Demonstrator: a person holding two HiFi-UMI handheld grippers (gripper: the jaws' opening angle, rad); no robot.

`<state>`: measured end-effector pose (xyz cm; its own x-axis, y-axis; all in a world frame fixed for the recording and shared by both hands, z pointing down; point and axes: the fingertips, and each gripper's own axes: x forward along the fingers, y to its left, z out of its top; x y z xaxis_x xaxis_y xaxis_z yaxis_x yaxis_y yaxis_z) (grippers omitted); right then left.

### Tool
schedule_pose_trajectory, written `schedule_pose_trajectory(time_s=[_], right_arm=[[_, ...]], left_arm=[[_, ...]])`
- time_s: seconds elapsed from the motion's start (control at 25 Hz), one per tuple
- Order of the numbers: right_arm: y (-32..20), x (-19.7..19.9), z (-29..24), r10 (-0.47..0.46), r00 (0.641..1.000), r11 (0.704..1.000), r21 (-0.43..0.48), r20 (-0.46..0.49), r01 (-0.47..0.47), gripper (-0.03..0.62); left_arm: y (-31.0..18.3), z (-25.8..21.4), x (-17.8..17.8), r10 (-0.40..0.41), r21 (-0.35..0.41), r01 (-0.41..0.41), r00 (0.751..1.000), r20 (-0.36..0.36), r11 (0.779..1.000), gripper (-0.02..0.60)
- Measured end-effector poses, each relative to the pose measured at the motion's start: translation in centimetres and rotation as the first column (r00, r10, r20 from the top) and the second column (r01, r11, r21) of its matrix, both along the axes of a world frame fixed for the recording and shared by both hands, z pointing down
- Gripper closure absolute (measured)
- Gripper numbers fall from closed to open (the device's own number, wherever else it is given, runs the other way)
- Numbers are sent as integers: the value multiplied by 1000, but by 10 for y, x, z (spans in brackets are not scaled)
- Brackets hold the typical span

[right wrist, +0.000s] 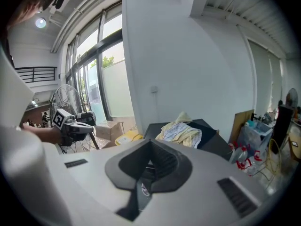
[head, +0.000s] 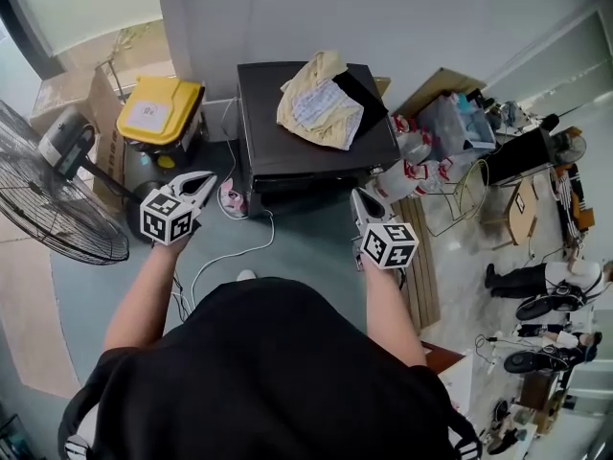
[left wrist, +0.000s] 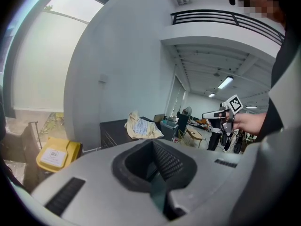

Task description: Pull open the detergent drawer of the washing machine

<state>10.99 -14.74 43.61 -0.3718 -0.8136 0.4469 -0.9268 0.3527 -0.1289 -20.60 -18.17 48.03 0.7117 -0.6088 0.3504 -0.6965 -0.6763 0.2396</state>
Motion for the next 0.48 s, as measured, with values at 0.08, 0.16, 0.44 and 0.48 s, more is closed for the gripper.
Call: schedule_pose_trajectory(time_s=[0.08,0.16,0.44,0.48], right_arm=[[-3,-5,1,-9,1000,1000,-8,-13,9,592],[-8,-6,4,-13,1000,1000,-12,-18,13,592],[-24,-9,24,-45,999,999,-29,-7,45,592],[-27,-8,27,-53,999,998,-34,-7,53,592]], left_arm=[[-4,1,-3,-5,-4,5,1000,-7,1000,572],[-6,5,-4,-7,-12,7,1000,-12,1000,572],[-12,18,-4,-22,-26,22,1000,11,999,572],[-13,18,-3,-28,-27,28,1000,14,999,572]])
